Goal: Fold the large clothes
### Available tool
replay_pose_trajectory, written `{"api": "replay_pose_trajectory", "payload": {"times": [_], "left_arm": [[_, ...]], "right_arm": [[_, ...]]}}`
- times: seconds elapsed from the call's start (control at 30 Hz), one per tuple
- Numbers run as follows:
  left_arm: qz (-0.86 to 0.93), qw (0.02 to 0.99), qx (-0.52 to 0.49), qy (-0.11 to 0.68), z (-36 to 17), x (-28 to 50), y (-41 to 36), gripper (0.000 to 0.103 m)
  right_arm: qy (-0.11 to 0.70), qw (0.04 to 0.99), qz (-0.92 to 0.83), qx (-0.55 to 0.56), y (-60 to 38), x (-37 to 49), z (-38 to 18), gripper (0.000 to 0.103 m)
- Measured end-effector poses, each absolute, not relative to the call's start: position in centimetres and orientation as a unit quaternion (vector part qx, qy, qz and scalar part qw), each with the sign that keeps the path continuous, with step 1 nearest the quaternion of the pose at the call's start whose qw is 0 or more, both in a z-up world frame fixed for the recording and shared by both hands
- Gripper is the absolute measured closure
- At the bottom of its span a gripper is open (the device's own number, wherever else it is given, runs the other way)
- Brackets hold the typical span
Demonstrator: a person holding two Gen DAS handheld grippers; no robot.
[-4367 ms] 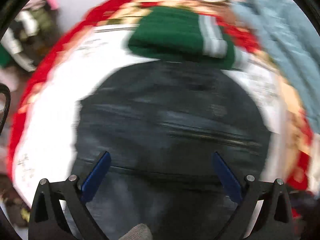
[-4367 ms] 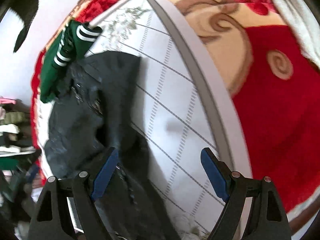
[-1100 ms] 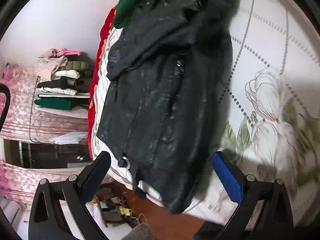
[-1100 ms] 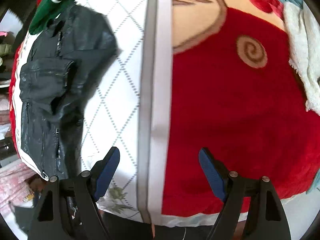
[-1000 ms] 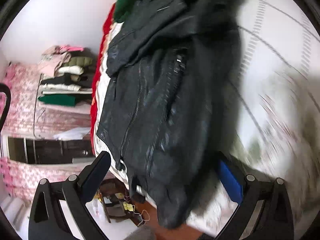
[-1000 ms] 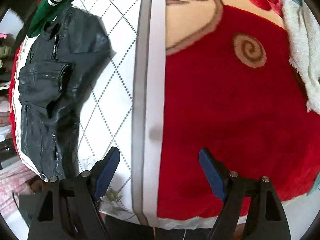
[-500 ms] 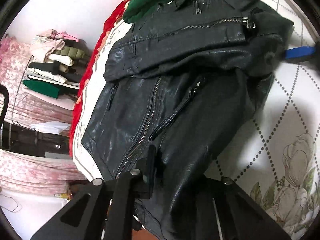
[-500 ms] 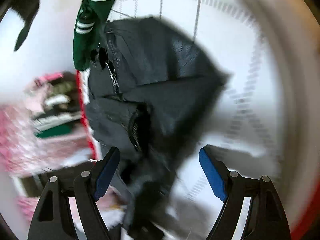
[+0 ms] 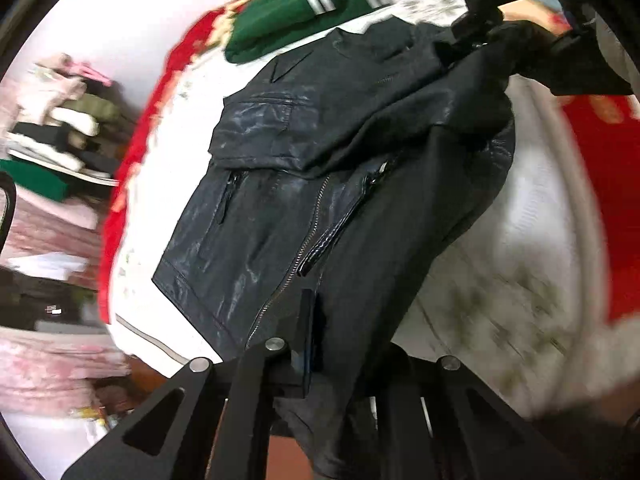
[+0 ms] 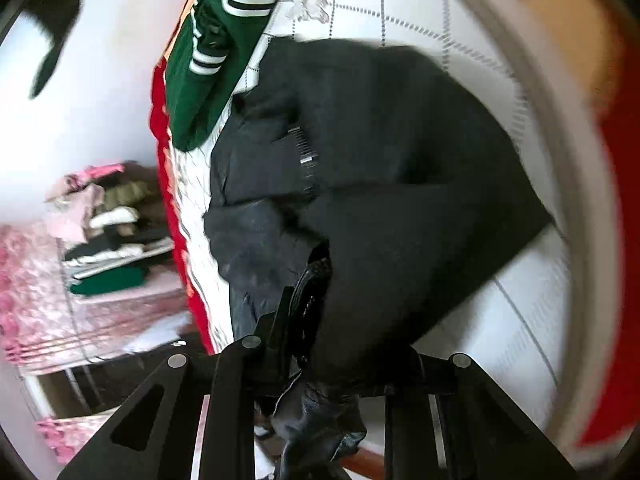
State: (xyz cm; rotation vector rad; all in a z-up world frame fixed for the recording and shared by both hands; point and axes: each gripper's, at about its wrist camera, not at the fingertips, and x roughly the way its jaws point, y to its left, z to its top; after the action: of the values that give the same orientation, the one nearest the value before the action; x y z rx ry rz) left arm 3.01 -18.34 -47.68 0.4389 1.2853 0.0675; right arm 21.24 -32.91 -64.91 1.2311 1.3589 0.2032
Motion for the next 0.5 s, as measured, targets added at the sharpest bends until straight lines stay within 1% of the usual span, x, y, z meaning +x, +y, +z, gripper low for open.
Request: {"api": "replay_pose_trajectory", "payload": {"times": [0.07,0.17,0.23,0.37,0.47,0.5], "left_arm": [[0.002,0.776,0.193,0.601,-45.5,2.5,-17.5,0.097],[-0.032,0.776,0.163,0.608,-42.9,3.3,-15.0,0.097],[-0.05,0.773,0.144,0.615,-42.5,5.0,-12.7,0.092],[-0.057,0.776,0.075,0.624,-44.0,9.7,-6.5,0.09],[-0.036,0.779,0.003,0.626,-45.8,13.7,-1.5,0.087],[-0.03,0.78,-0.019,0.624,-46.4,14.9,-0.1,0.082]], "right_arm": [[0.609,0.613,0.07,0.499,-33.2,19.7,-61.1,0.08],[0.632,0.618,0.054,0.464,-32.7,19.3,-57.1,0.08],[0.649,0.619,0.053,0.439,-31.0,20.9,-55.2,0.079],[0.665,0.623,0.051,0.408,-27.1,25.6,-54.0,0.075],[0.678,0.623,0.055,0.386,-22.5,30.7,-54.9,0.067],[0.683,0.626,0.061,0.371,-20.6,32.8,-55.6,0.061]]}}
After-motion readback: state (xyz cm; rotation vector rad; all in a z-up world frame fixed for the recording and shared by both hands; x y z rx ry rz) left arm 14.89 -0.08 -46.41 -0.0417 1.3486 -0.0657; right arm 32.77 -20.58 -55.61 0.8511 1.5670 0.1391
